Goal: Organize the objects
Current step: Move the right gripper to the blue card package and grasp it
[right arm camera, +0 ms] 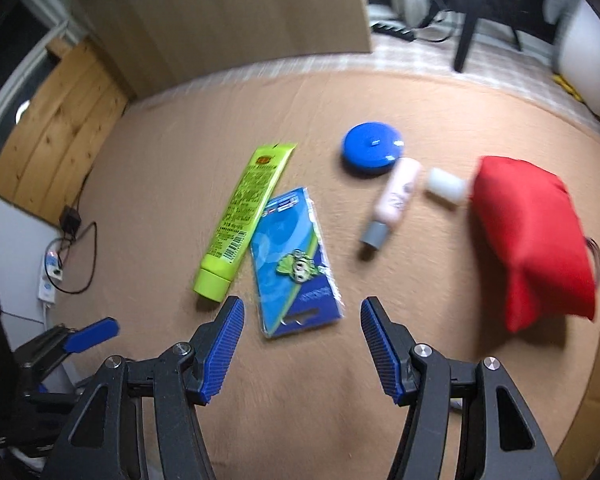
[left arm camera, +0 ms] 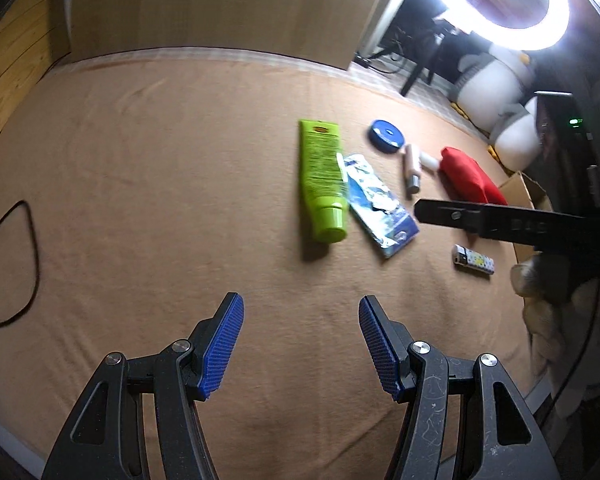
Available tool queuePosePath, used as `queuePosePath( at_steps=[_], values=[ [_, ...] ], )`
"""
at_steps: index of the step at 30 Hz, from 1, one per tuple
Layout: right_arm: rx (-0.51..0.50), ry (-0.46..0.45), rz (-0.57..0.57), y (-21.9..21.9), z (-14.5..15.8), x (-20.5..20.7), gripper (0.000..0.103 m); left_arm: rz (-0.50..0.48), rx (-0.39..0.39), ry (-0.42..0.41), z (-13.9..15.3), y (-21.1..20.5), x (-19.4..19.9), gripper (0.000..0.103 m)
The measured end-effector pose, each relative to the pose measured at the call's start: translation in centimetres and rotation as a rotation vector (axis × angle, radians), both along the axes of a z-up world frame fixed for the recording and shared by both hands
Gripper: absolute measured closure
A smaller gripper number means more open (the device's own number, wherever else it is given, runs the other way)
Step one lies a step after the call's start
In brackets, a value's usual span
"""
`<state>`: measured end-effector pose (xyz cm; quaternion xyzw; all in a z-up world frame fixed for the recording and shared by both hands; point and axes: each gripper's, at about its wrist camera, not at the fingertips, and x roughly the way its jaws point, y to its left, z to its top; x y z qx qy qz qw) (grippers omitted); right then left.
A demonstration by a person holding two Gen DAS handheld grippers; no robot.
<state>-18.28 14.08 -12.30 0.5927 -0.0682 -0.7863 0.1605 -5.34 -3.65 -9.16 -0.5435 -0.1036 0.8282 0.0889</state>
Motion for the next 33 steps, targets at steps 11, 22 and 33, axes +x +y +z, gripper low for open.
queuePosePath(
  at_steps=[11, 22, 33],
  values=[
    [0.177, -0.013, 0.099, -3.4, -2.4, -1.7, 0.042, 0.043, 0.025, -0.009, -0.4, -2.4, 0.2, 0.039],
    [0.278, 0.001, 0.158, -4.8, -3.4, -1.8, 0.036, 0.061, 0.033, -0.016, -0.6, -3.0, 0.2, 0.039],
    [0.310, -0.011, 0.205, -4.9, -3.2, -1.3, 0.033, 0.063, 0.039, -0.014, -0.6, -2.6, 0.1, 0.039]
  ],
)
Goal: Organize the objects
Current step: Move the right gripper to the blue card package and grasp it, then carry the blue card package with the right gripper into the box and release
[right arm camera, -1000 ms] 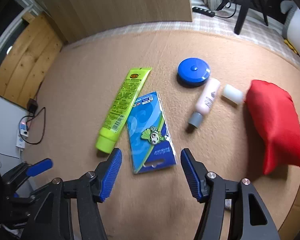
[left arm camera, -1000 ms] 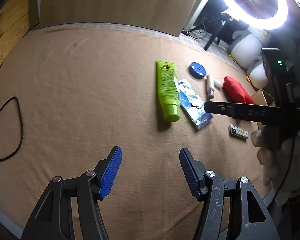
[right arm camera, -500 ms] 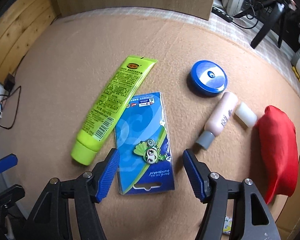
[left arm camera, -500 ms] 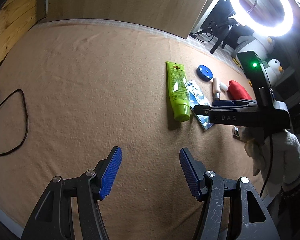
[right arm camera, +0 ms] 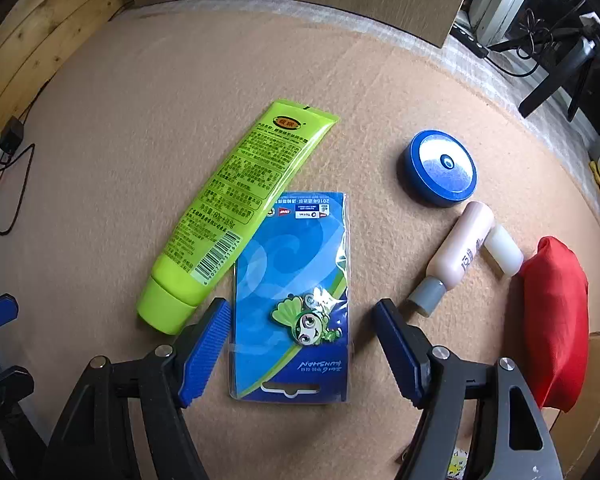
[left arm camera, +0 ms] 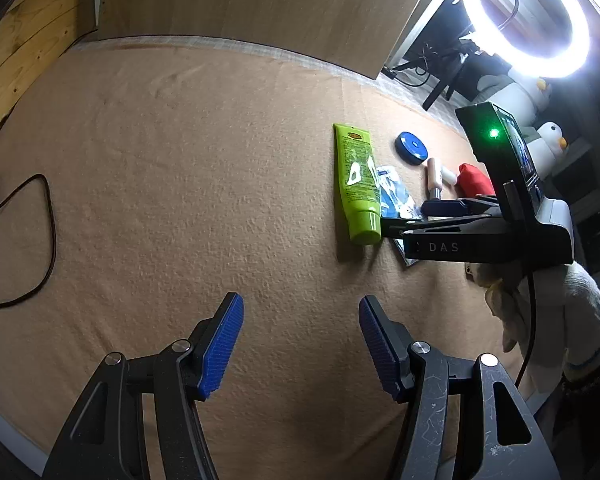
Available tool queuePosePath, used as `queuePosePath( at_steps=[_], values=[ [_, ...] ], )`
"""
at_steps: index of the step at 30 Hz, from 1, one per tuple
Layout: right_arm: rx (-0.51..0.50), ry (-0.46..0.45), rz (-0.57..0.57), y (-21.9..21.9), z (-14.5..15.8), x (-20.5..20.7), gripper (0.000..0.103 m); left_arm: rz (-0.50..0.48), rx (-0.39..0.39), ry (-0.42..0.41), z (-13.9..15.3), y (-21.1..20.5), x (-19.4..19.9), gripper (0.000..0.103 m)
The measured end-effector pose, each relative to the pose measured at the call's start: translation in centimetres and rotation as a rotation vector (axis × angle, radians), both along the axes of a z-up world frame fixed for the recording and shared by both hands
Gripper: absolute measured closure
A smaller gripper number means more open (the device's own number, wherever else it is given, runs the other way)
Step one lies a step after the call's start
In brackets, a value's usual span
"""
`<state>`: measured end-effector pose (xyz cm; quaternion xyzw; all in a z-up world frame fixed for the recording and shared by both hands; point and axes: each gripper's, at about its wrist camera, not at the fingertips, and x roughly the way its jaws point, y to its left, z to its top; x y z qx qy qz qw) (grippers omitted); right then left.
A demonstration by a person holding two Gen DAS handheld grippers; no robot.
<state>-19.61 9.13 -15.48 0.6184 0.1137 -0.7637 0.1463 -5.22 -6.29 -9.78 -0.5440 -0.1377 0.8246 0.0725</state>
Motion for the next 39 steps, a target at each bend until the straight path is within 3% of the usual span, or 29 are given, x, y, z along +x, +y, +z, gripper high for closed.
queuePosePath(
  at_steps=[2, 6, 17, 25, 29, 39],
  values=[
    [-0.002, -0.001, -0.004, 0.3, 0.1, 0.2, 0.035, 0.000, -0.001, 0.000, 0.0, 0.0, 0.0, 0.039],
    [-0.012, 0.002, -0.013, 0.9, 0.7, 0.7, 0.050, 0.001, 0.001, 0.001, 0.0, 0.1, -0.1, 0.039],
    [-0.076, 0.020, -0.059, 3.6, 1.7, 4.4, 0.051, -0.027, -0.008, -0.001, -0.2, 1.5, -0.2, 0.039],
    [-0.169, 0.083, -0.164, 8.4, 5.3, 8.1, 0.051, -0.056, -0.009, -0.013, -0.7, 3.8, -0.8, 0.039],
    [-0.192, 0.134, -0.230, 7.6, 5.7, 9.3, 0.051, -0.090, -0.008, -0.012, -0.7, 5.9, -1.1, 0.039],
    [-0.154, 0.223, -0.422, 18.5, 9.3, 13.7, 0.051, -0.162, -0.001, 0.002, -0.4, 11.4, -2.1, 0.039]
  ],
)
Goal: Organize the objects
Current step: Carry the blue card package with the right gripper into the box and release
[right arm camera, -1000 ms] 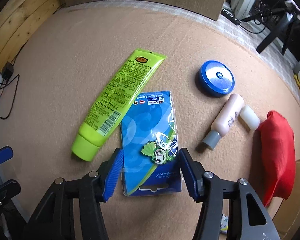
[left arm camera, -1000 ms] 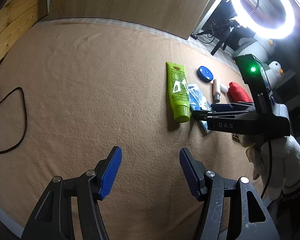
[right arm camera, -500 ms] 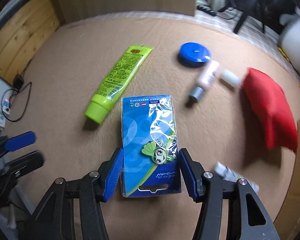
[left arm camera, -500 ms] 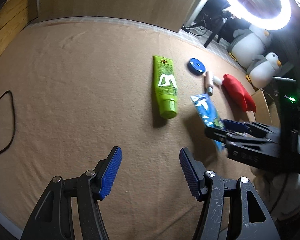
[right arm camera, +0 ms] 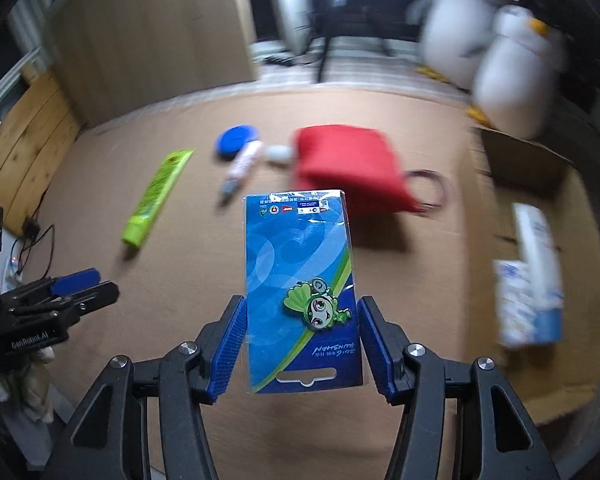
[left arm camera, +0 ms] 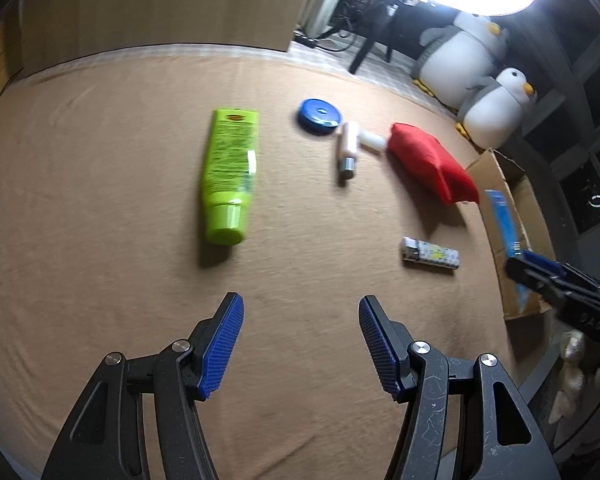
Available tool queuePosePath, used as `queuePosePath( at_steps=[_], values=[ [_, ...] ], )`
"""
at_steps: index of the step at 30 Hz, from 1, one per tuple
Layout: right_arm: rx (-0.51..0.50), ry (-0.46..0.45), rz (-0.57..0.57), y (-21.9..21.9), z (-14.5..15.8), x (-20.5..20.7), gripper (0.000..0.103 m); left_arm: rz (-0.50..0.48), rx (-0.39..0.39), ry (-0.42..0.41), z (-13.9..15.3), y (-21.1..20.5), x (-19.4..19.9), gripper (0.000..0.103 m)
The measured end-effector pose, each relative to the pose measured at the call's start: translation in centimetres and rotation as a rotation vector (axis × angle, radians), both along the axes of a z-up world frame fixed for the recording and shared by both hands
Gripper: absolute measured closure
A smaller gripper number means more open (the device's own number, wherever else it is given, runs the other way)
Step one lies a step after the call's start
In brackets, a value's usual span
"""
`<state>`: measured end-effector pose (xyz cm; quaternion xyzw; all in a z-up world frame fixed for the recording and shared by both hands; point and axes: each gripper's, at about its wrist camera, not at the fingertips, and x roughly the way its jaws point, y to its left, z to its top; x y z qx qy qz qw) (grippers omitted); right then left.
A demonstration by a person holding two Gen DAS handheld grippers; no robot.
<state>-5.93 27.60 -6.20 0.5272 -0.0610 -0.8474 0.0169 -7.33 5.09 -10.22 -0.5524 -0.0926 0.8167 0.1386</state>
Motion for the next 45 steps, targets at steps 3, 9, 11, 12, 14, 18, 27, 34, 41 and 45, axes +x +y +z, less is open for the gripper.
queuePosePath(
  at_steps=[3, 9, 11, 12, 14, 18, 27, 34, 41, 45],
  values=[
    [0.011, 0.025, -0.058, 2.9, 1.0, 1.5, 0.051, -0.015, -0.005, -0.002, 0.1, 1.5, 0.0, 0.039],
    [0.035, 0.050, -0.182, 9.2, 1.6, 2.7, 0.051, -0.054, -0.006, -0.009, 0.1, 4.0, -0.3, 0.039],
    [0.040, 0.052, -0.203, 10.3, 1.6, 2.8, 0.051, -0.076, -0.012, 0.003, 0.3, 4.9, -0.3, 0.039],
    [0.045, 0.052, -0.212, 10.9, 1.5, 2.8, 0.051, -0.084, -0.013, 0.005, 0.3, 5.2, -0.3, 0.039],
    [0.052, 0.053, -0.234, 11.9, 1.3, 2.9, 0.051, -0.096, -0.012, 0.006, 0.4, 5.8, -0.3, 0.039],
    [0.055, 0.047, -0.269, 13.7, 0.7, 2.7, 0.051, -0.113, -0.019, 0.006, 0.4, 6.8, -0.3, 0.040],
    [0.070, 0.027, -0.299, 15.0, -0.1, 2.3, 0.050, -0.109, -0.024, 0.007, 0.4, 6.8, -0.3, 0.040],
    [0.082, 0.032, -0.304, 14.6, 0.0, 2.1, 0.045, -0.103, -0.023, 0.006, 0.3, 6.0, -0.4, 0.040],
    [0.059, 0.061, -0.275, 13.3, 1.1, 1.8, 0.045, -0.093, -0.021, 0.014, 0.5, 5.1, -0.4, 0.040],
    [0.022, 0.076, -0.228, 11.5, 1.8, 1.3, 0.045, -0.080, -0.024, 0.018, 0.5, 4.4, -0.5, 0.041]
  ],
)
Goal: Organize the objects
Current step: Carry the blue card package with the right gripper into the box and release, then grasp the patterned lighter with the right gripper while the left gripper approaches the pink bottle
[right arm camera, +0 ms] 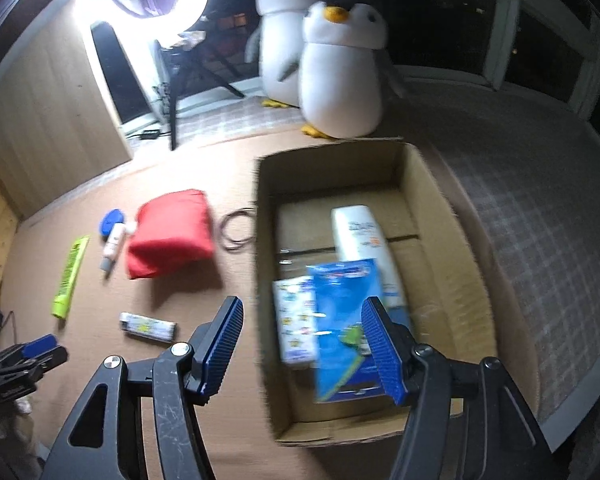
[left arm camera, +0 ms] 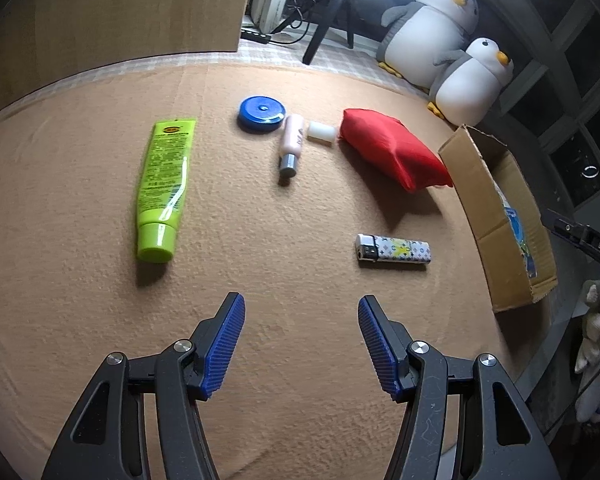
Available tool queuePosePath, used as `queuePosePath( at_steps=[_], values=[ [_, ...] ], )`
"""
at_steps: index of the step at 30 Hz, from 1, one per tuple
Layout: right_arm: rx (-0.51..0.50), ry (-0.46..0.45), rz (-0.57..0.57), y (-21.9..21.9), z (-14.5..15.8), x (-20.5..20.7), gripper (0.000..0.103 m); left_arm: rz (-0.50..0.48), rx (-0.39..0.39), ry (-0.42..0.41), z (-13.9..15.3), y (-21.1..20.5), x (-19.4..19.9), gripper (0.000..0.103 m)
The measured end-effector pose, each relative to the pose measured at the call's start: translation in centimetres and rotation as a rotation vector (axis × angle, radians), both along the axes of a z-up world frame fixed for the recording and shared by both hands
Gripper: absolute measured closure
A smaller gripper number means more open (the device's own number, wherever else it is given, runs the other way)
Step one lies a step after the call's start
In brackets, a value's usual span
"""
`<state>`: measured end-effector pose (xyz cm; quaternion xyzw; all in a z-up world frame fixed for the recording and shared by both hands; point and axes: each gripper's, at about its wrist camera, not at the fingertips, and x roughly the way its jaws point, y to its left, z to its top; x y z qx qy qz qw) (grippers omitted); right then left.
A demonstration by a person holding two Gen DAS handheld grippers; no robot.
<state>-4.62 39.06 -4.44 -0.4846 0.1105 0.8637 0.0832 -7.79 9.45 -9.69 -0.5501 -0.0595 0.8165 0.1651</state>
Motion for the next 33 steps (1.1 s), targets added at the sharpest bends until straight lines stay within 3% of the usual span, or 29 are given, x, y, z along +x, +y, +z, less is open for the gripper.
queuePosePath(
  at_steps=[10, 16, 33],
  values=[
    [-0.063, -0.043, 0.235, -7.4, -1.2, -2.9, 0.046, 0.030, -0.020, 0.016, 0.4, -1.8, -1.5, 0.047],
    [-0.064, -0.135, 0.380, -11.2, -4.0, -5.1, 0.065, 0.019, -0.021, 0.030, 1.0, -1.2, -4.4, 0.050],
    [-0.032, -0.248, 0.547, -14.6, -8.8, -8.2, 0.065, -0.006, -0.129, 0.006, -2.1, 4.1, -13.9, 0.050]
  ],
)
